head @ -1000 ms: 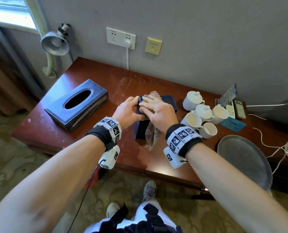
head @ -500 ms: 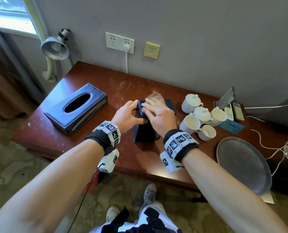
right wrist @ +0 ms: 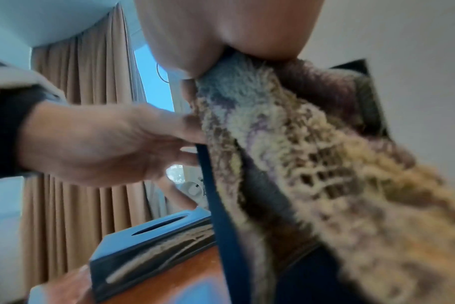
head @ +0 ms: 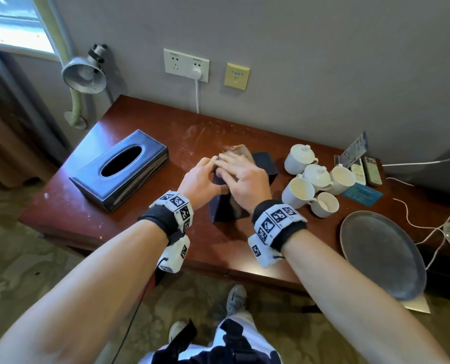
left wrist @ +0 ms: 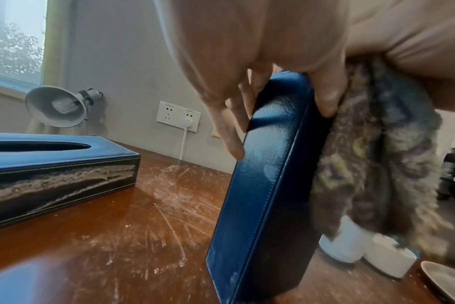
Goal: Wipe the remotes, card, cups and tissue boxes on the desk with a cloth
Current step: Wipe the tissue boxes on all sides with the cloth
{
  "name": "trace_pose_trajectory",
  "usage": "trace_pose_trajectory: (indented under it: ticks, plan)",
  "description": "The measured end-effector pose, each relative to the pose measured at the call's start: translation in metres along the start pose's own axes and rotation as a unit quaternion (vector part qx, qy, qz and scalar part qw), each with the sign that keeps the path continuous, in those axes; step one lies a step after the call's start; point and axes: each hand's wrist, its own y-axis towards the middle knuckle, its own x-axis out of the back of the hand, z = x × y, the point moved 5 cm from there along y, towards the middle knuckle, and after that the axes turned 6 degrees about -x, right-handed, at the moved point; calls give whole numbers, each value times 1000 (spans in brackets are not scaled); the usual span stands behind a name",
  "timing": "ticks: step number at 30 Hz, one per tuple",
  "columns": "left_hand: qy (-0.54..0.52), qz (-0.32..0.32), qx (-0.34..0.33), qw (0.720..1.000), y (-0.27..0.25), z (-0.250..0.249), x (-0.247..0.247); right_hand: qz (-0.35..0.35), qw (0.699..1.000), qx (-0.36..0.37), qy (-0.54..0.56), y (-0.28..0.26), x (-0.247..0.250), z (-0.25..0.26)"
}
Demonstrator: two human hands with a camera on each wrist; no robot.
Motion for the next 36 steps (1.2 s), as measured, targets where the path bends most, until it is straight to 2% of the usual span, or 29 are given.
trace_pose_trajectory:
  ticks: [4,10,15,17,21,23,25,27,31,33,35,36]
  plan:
    - [1,16,-12,1000,0,3,1,56,998,13,32,-4,5,-4]
    - [4,6,-7,1000,0,1,-1,61,998,16,20,-9,20,-10]
    - [22,0,-4,1000,2,1,-2,93,994,-22,-58,12,13,3]
    - [25,3,-7,1000,2,2,-1,94,992,-6,-82,12,13,5]
    - [26,3,-9,1000,0,1,-2,47,989,74,-120,-1,16,9]
    - [24,-1,-5,1000,0,0,-2,59,986,90,-131,4,15,11]
    - [28,-2,3,1000,1,1,-2,101,984,58,-136,15,10,9]
    - [27,1,7,1000,2,4,-2,112,984,26,-136,20,9,7]
    - [22,8,-5,1000,2,7,-2,47,998,-2,-46,5,22,-10]
    - [19,10,-4,1000,3,7,-2,18,996,-83,-15,8,38,-41]
    - [10,8,-4,1000,3,8,-2,3,983,-179,39,20,49,-66]
    - [3,4,-2,1000,3,8,-3,-3,977,-204,58,23,50,-72]
